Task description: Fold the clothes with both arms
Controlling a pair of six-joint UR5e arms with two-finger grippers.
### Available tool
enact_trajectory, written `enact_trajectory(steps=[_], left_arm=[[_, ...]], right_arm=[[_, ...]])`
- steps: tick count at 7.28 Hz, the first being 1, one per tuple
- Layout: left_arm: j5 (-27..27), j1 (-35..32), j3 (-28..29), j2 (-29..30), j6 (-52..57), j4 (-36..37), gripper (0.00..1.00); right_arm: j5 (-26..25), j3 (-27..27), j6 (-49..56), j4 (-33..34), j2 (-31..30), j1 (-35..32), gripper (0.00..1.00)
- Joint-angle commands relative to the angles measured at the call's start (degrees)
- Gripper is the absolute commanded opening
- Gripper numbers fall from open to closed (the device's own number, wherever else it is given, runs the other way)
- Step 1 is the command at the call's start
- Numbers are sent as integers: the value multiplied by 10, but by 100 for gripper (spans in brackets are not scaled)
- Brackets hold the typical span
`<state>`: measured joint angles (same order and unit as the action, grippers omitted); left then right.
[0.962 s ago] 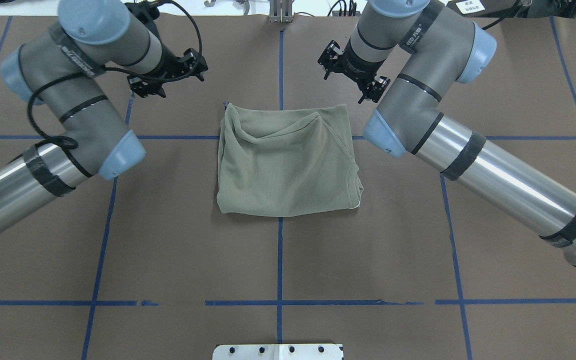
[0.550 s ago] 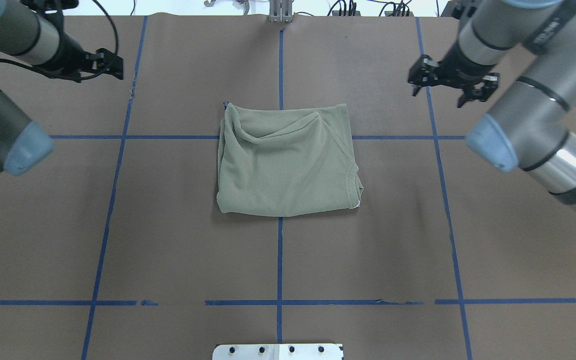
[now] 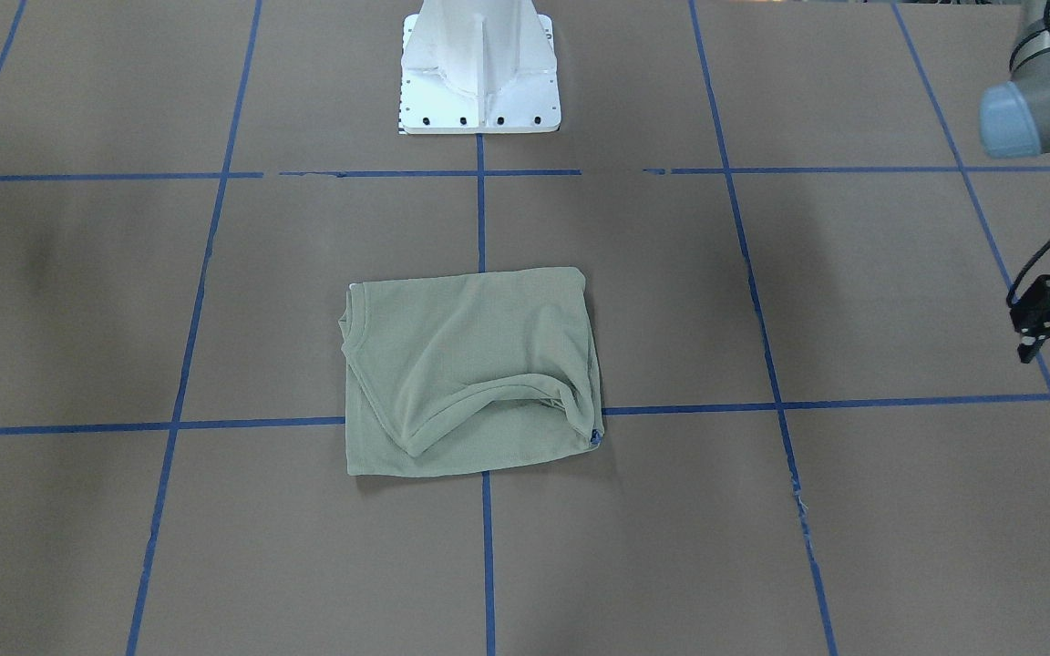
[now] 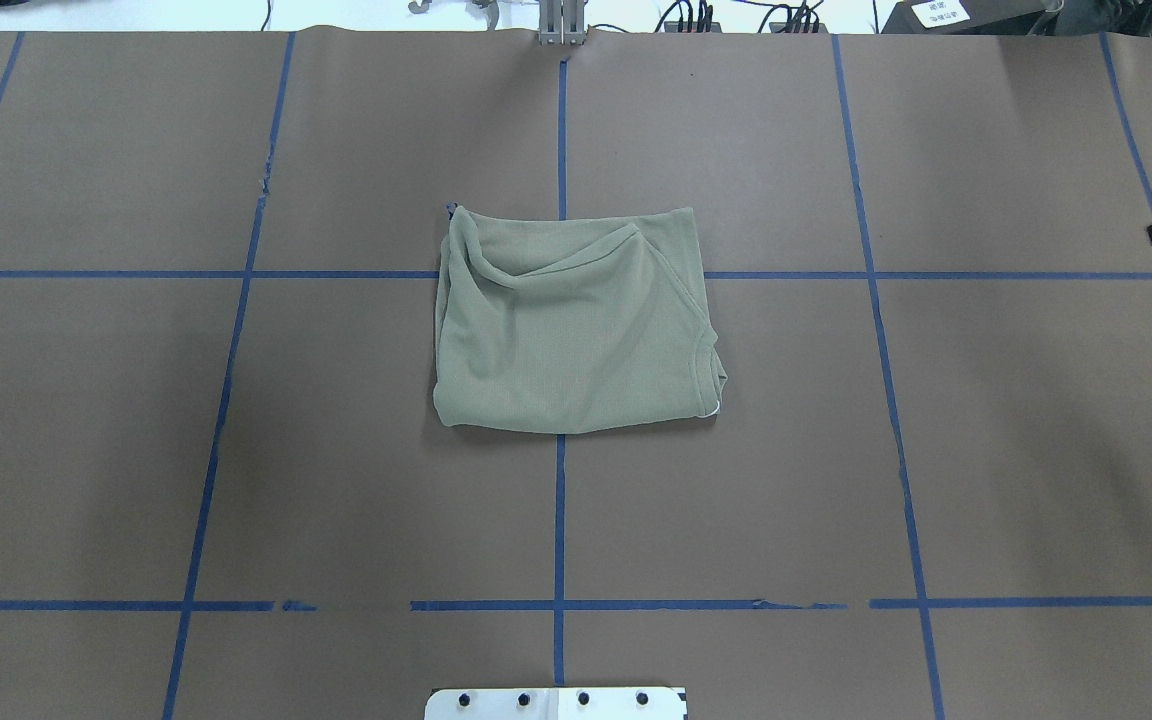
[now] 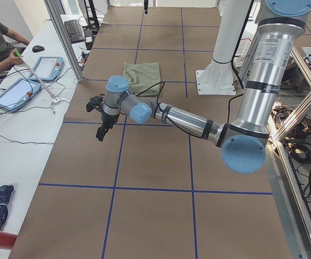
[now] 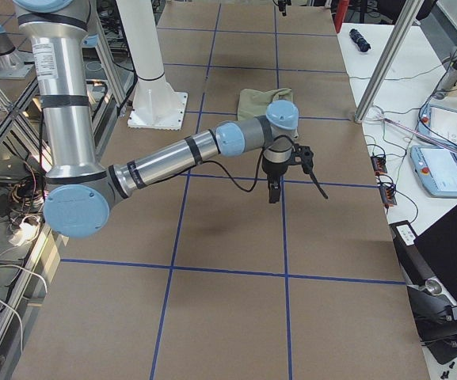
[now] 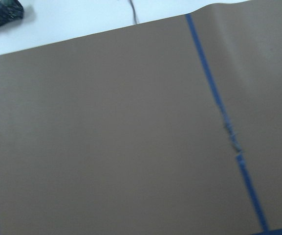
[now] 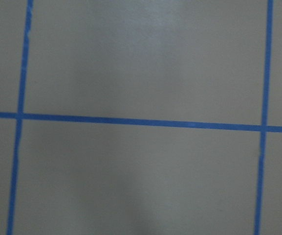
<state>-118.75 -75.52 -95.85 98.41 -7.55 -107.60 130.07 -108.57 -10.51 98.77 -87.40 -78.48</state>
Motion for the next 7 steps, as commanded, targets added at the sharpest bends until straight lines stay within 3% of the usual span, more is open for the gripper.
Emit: enact_trajectory(steps=[1,2,5,6,7], left_arm=[[-86,-107,23,-63,190,7,100],[-122,-110,25,-79,190,1,100],[-91,-160,57,-72,173,-4,100],[-90,-164,59,-80,170,13,100],[-92,-166,47,-78,170,87,100]], right_arm=[[5,33,253,60,-53,-125,100],[5,38,254,57,-60,-132,100],[0,19,255,59,-73,-134,100],[22,28,253,61,-78,-134,100],[59,30,253,63,-87,-135,100]])
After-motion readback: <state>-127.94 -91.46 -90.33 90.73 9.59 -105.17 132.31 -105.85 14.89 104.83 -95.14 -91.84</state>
